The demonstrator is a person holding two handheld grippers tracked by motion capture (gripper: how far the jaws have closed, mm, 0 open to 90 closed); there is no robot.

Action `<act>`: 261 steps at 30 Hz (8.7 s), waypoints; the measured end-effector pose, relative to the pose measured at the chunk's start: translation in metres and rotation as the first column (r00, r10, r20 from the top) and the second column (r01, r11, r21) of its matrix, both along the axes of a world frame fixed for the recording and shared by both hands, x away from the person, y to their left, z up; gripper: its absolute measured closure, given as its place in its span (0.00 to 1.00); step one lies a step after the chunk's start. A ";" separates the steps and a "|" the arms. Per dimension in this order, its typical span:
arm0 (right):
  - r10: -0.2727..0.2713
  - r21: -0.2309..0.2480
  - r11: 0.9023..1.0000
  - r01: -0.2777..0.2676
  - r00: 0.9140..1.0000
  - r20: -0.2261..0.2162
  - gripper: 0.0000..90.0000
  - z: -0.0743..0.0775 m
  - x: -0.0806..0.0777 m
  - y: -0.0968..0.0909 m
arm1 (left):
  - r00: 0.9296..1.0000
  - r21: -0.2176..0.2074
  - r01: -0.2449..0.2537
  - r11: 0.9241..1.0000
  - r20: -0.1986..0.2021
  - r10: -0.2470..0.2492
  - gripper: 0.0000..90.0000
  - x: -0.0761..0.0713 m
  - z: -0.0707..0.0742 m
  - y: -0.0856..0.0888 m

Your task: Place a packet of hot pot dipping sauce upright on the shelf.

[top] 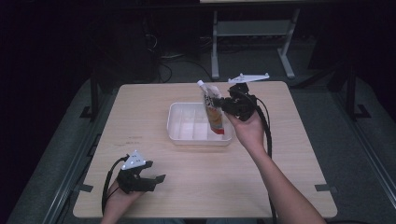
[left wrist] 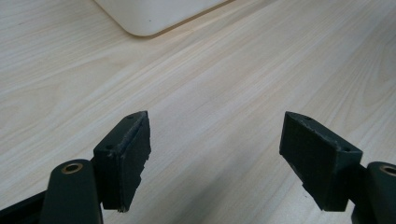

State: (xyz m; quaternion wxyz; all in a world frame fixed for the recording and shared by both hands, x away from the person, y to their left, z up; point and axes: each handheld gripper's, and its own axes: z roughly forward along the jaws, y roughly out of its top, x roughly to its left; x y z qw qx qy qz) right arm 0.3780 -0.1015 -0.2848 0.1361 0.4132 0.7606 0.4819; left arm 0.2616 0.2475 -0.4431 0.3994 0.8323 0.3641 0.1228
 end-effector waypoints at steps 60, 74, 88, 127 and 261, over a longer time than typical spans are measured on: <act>-0.192 -0.041 0.981 0.188 0.976 -0.108 0.99 -0.059 0.059 0.018 | 1.000 -0.019 -0.019 1.000 -0.002 0.019 0.27 0.001 0.001 0.007; -0.169 -0.102 0.983 0.156 0.976 -0.137 0.95 -0.072 0.056 0.013 | 1.000 -0.041 -0.017 0.999 -0.001 0.017 0.27 0.000 0.002 0.007; -0.140 -0.130 0.984 0.121 0.980 -0.145 0.93 -0.063 0.049 -0.003 | 1.000 -0.040 -0.019 0.999 -0.001 0.019 0.27 0.001 0.002 0.007; -0.053 -0.162 0.986 0.024 0.984 -0.173 0.89 -0.058 0.025 -0.020 | 1.000 -0.027 -0.023 0.999 0.000 0.023 0.27 0.002 0.000 0.008; 0.022 0.003 1.000 -0.022 0.952 -0.304 0.52 -0.145 -0.086 -0.150 | 0.999 0.012 -0.045 0.999 0.009 0.045 0.24 -0.001 -0.001 0.010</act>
